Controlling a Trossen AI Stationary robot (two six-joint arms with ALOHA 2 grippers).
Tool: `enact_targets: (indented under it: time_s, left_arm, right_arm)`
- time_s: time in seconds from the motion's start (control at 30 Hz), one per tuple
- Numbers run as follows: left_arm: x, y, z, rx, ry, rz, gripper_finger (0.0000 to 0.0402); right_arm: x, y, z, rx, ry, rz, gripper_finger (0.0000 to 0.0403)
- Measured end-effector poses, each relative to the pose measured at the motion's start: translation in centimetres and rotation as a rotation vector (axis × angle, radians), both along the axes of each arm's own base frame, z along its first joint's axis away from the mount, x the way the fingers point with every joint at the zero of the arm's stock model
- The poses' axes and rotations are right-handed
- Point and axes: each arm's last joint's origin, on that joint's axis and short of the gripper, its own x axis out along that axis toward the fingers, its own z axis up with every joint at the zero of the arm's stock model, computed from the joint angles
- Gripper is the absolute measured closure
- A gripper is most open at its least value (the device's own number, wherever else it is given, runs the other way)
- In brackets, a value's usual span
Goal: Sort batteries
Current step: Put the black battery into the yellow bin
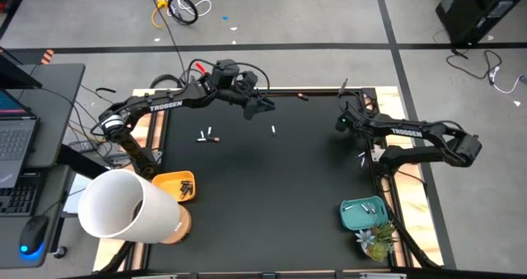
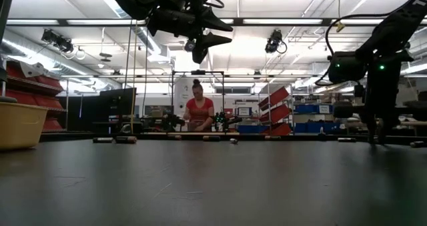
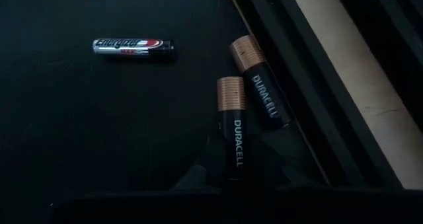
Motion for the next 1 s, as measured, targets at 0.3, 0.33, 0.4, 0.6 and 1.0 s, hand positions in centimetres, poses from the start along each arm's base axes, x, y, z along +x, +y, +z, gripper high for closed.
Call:
enact_targets:
  time_s: [0.3,0.33,0.4,0.6,1.0]
  left_arm:
    - [0.0,0.0,0.0,0.0,-0.001,0.0,0.025]
    - [0.0,0.0,0.0,0.0,-0.001,0.0,0.025]
    - [0.0,0.0,0.0,0.001,-0.002,0.0,0.025]
    - [0.0,0.0,0.0,0.0,-0.002,0.001,0.025]
    - [0.0,0.0,0.0,0.0,-0.003,0.001,0.025]
  right_arm:
    - [0.9,-0.2,1.7,0.046,-0.055,0.106,0.0401]
    - [0.9,-0.1,1.9,0.054,-0.043,0.12,0.0398]
    - [1.1,-0.2,2.5,0.055,-0.033,0.146,0.0396]
    - [2.1,0.2,4.0,0.052,-0.024,0.252,0.0398]
    - [2.9,-0.6,4.5,-0.074,-0.057,0.263,0.0342]
